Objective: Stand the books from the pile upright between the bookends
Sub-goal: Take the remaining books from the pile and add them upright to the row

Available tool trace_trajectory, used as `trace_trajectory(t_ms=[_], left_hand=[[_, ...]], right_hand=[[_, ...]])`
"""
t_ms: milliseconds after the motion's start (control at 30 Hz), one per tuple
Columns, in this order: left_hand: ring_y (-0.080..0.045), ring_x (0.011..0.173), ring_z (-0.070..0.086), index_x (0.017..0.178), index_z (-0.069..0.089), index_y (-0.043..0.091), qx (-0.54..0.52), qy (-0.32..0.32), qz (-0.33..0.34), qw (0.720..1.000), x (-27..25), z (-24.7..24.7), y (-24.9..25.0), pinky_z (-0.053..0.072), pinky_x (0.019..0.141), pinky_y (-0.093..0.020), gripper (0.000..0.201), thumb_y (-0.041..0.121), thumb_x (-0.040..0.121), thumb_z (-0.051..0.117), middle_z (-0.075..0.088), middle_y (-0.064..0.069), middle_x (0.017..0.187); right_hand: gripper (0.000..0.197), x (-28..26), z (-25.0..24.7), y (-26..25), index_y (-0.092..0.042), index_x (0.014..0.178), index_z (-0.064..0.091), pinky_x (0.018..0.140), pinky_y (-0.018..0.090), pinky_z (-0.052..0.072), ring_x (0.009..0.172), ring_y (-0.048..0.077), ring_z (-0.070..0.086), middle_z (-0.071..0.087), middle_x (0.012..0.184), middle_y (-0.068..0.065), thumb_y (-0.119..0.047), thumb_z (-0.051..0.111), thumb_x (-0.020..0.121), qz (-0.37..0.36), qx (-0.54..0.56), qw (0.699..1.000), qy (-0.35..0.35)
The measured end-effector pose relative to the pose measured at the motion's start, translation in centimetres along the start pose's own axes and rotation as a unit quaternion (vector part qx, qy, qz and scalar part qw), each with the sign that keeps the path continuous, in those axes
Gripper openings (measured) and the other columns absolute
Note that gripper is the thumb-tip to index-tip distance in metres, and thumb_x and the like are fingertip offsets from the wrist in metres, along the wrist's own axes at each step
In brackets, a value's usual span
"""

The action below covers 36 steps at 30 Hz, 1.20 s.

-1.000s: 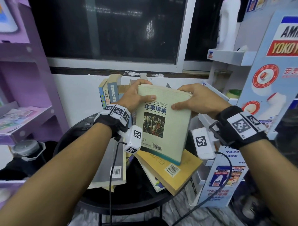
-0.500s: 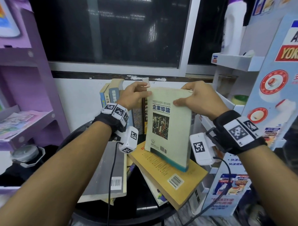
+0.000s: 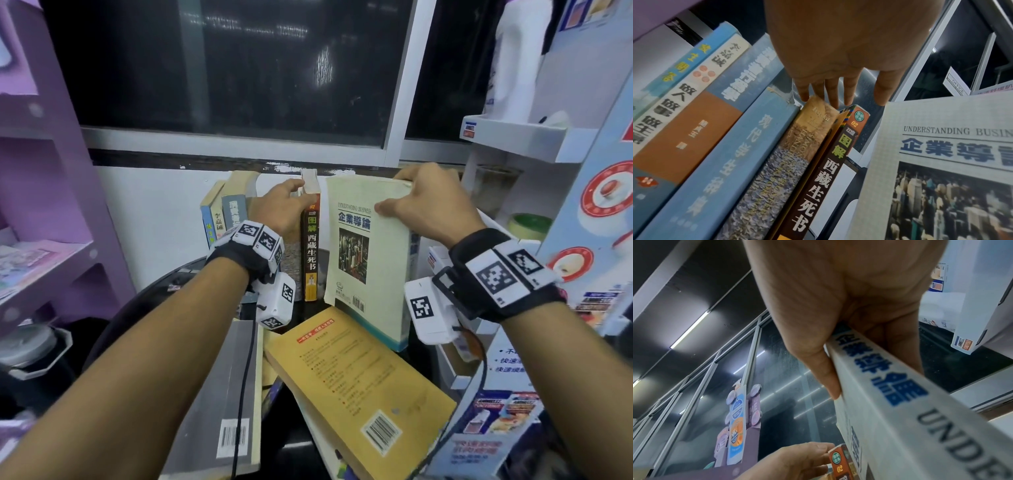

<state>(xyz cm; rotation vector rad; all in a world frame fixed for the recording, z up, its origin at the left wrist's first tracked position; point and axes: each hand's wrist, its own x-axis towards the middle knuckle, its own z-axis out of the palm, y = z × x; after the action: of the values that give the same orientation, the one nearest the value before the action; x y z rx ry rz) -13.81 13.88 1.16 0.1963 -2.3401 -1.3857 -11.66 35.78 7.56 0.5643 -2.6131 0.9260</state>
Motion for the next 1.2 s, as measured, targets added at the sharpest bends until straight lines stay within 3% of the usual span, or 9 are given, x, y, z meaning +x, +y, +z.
trace_trajectory(t_ms=[67,167,333,533,633,733,900,1067,1200], left_hand=[[-0.021,0.118,0.056,0.135,0.049,0.035,0.018,-0.015,-0.006,1.0,0.6,0.2,-0.2,0.044,0.102,-0.045,0.077,0.069,0.065,0.05,0.058,0.003,0.135],[-0.024,0.122,0.053,0.143,0.041,0.03,0.037,-0.031,-0.003,0.999,0.9,0.2,0.0,0.037,0.105,-0.036,0.063,0.054,0.085,0.054,0.054,-0.003,0.14],[-0.022,0.126,0.05,0.144,0.042,0.02,0.045,-0.027,0.021,0.998,2.2,0.2,-0.1,0.033,0.091,-0.027,0.056,0.038,0.093,0.058,0.051,-0.003,0.142],[-0.008,0.107,0.047,0.14,0.046,0.02,0.044,-0.037,0.032,0.998,2.6,0.1,0.2,0.031,0.089,-0.027,0.056,0.043,0.091,0.059,0.053,-0.002,0.14],[-0.012,0.121,0.047,0.141,0.046,0.022,0.068,-0.038,0.04,0.996,3.0,0.1,-0.2,0.027,0.096,-0.025,0.061,0.054,0.089,0.056,0.049,0.001,0.142],[-0.014,0.132,0.041,0.144,0.042,0.028,0.09,-0.024,0.039,0.995,3.5,0.3,-1.0,0.03,0.113,-0.042,0.093,0.083,0.069,0.047,0.044,0.005,0.148],[-0.019,0.141,0.031,0.149,0.034,0.023,0.122,-0.029,0.053,0.991,3.9,0.2,-1.5,0.024,0.116,-0.044,0.08,0.067,0.085,0.05,0.034,0.001,0.155],[-0.022,0.143,0.028,0.149,0.032,0.028,0.145,-0.025,0.052,0.988,4.4,0.3,-2.0,0.023,0.116,-0.048,0.078,0.068,0.085,0.048,0.033,-0.003,0.155],[-0.025,0.144,0.027,0.148,0.032,0.035,0.155,-0.017,0.048,0.987,4.5,0.5,-2.5,0.025,0.115,-0.05,0.079,0.075,0.081,0.046,0.035,-0.003,0.154]], right_hand=[[0.027,0.9,0.6,0.3,-0.019,0.104,0.066,0.078,0.039,0.059,0.093,0.023,0.066,0.07,0.107,0.006,-0.028,0.076,0.08,0.003,-0.004,1.0,0.004],[0.028,2.1,1.4,0.5,-0.018,0.105,0.066,0.076,0.041,0.06,0.092,0.023,0.067,0.07,0.108,0.006,-0.027,0.076,0.081,0.01,0.002,1.0,0.013],[0.029,4.0,3.0,0.7,-0.016,0.109,0.064,0.078,0.038,0.059,0.096,0.023,0.066,0.069,0.113,0.007,-0.027,0.073,0.084,0.013,0.003,0.999,0.03],[0.035,5.7,5.4,0.6,-0.014,0.117,0.06,0.076,0.034,0.059,0.1,0.026,0.066,0.067,0.119,0.01,-0.029,0.07,0.087,0.012,-0.003,0.998,0.059],[0.038,6.5,6.5,0.6,-0.014,0.119,0.059,0.077,0.035,0.059,0.104,0.028,0.064,0.065,0.121,0.011,-0.03,0.07,0.087,0.018,-0.002,0.997,0.069],[0.04,7.1,7.6,0.7,-0.013,0.121,0.059,0.077,0.034,0.058,0.107,0.029,0.063,0.064,0.123,0.011,-0.03,0.07,0.087,0.015,0.002,0.997,0.071],[0.04,7.8,9.5,1.1,-0.013,0.12,0.058,0.076,0.034,0.056,0.105,0.03,0.063,0.064,0.122,0.011,-0.032,0.07,0.087,0.022,0.004,0.997,0.08],[0.038,8.5,11.4,1.4,-0.013,0.115,0.06,0.079,0.044,0.058,0.1,0.032,0.063,0.065,0.113,0.013,-0.034,0.069,0.085,0.039,0.016,0.996,0.081],[0.033,9.1,12.7,1.2,-0.013,0.111,0.062,0.076,0.04,0.056,0.095,0.032,0.063,0.065,0.105,0.012,-0.034,0.066,0.086,0.035,0.012,0.996,0.077]])
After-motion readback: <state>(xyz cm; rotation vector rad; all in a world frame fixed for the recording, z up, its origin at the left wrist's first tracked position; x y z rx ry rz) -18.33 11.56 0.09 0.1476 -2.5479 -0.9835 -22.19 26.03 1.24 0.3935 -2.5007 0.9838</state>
